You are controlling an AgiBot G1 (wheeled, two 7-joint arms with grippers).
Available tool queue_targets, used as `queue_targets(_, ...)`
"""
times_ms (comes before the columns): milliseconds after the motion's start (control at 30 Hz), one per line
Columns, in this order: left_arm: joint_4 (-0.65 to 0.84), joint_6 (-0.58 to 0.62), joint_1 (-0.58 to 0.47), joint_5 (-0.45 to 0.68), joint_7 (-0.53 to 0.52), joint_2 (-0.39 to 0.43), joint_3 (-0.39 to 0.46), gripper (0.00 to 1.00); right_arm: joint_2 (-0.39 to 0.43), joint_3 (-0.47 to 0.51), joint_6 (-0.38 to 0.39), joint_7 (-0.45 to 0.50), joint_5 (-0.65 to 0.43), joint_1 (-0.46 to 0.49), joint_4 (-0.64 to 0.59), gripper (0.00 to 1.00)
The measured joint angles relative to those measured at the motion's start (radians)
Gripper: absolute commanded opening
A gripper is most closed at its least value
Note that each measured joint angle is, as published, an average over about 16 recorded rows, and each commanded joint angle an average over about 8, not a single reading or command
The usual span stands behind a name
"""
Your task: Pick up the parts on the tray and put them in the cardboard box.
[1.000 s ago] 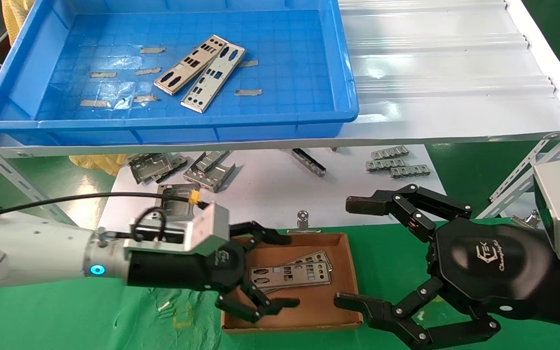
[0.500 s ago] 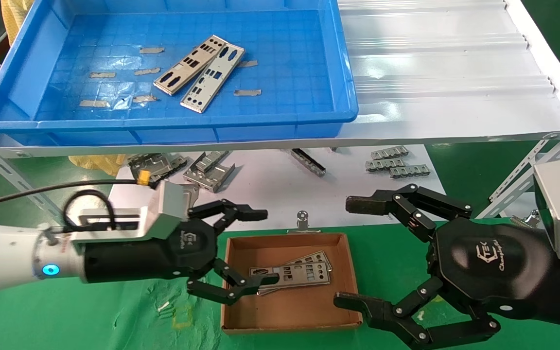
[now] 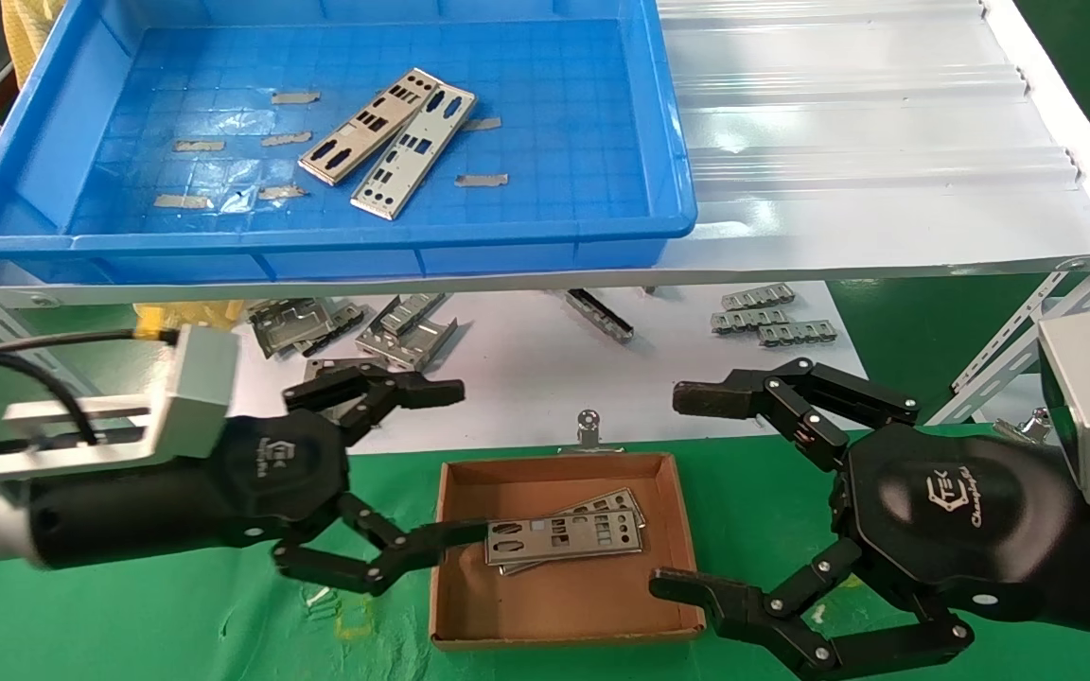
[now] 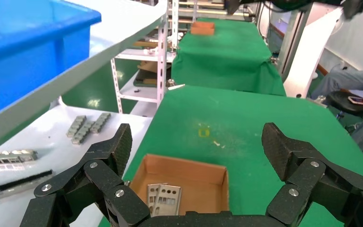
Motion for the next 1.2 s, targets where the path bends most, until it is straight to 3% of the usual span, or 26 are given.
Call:
queue_targets(733,-0.384,-0.021,0.164,-0.139,-0.211,-0.223,-0.159,1.00,0.000,0.000,0.000,0.000,0.000,0.000,0.000,1.00)
queue_targets(1200,-0.441,-0.025,0.190,-0.161,-0.239,-0.256,-0.183,1.00,0.000,0.000,0.000,0.000,0.000,0.000,0.000,1.00)
